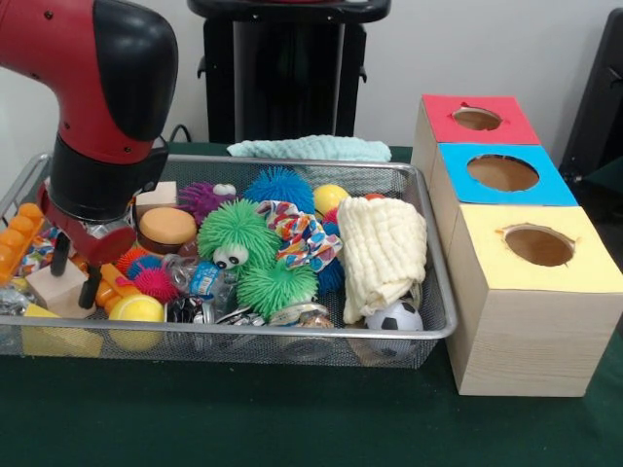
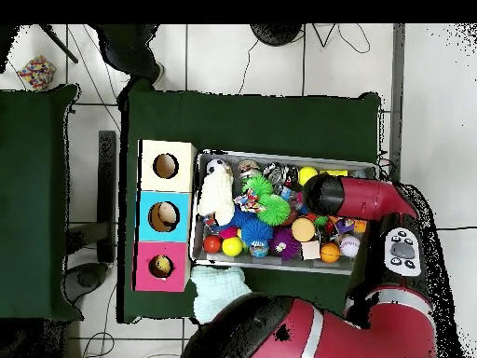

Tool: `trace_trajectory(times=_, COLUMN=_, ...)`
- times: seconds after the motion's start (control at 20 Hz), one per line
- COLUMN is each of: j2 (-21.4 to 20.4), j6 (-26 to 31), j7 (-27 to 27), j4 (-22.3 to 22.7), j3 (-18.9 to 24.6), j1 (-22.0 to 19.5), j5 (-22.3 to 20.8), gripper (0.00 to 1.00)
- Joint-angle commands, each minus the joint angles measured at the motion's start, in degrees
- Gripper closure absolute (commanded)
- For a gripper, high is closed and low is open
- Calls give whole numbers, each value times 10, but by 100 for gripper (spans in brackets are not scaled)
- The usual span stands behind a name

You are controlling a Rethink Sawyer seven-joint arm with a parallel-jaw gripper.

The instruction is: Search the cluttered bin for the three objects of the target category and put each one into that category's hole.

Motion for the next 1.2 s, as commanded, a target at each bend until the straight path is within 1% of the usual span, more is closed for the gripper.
trace_trajectory(times=0.05, j2=1, j6=-20, j7=-99, j4=-32, j3=67, j1=5, j5=-49, gripper=0)
trace_trajectory(times=0.15, j2=1, j6=-24, j7=-105, j4=-38, j3=73, j1=3, j5=-56, gripper=0)
trace_trajectory(times=0.2, j2=2, j6=-7, j7=-100, j4=-33, j3=79, j1=-2, j5=-44, gripper=0)
trace_trajectory(times=0.25, j2=2, j6=26, j7=-94, j4=-23, j3=90, j1=-11, j5=-21, gripper=0)
trace_trajectory(times=0.35, j2=-6, j6=56, j7=-70, j4=9, j3=109, j1=-23, j5=15, gripper=0)
trace_trajectory(times=0.45, j2=-19, j6=64, j7=-49, j4=52, j3=147, j1=-43, j5=57, gripper=0)
trace_trajectory(times=0.55, j2=-27, j6=55, j7=-37, j4=88, j3=187, j1=-65, j5=91, gripper=0)
trace_trajectory(times=0.6, j2=-29, j6=58, j7=-31, j4=100, j3=199, j1=-71, j5=105, gripper=0)
trace_trajectory(times=0.65, j2=-30, j6=72, j7=-30, j4=105, j3=205, j1=-72, j5=115, gripper=0)
trace_trajectory(times=0.7, j2=-32, j6=78, j7=-30, j4=106, j3=205, j1=-70, j5=118, gripper=0)
trace_trajectory(times=0.8, j2=-29, j6=120, j7=-48, j4=89, j3=189, j1=-60, j5=112, gripper=0)
trace_trajectory(times=0.85, j2=-25, j6=119, j7=-61, j4=84, j3=191, j1=-64, j5=107, gripper=0)
trace_trajectory(times=0.95, j2=-12, j6=148, j7=-89, j4=70, j3=201, j1=-75, j5=106, gripper=0)
trace_trajectory(times=1.1, j2=1, j6=156, j7=-126, j4=50, j3=211, j1=-85, j5=86, gripper=0)
trace_trajectory(times=1.2, j2=0, j6=156, j7=-130, j4=41, j3=210, j1=-83, j5=74, gripper=0)
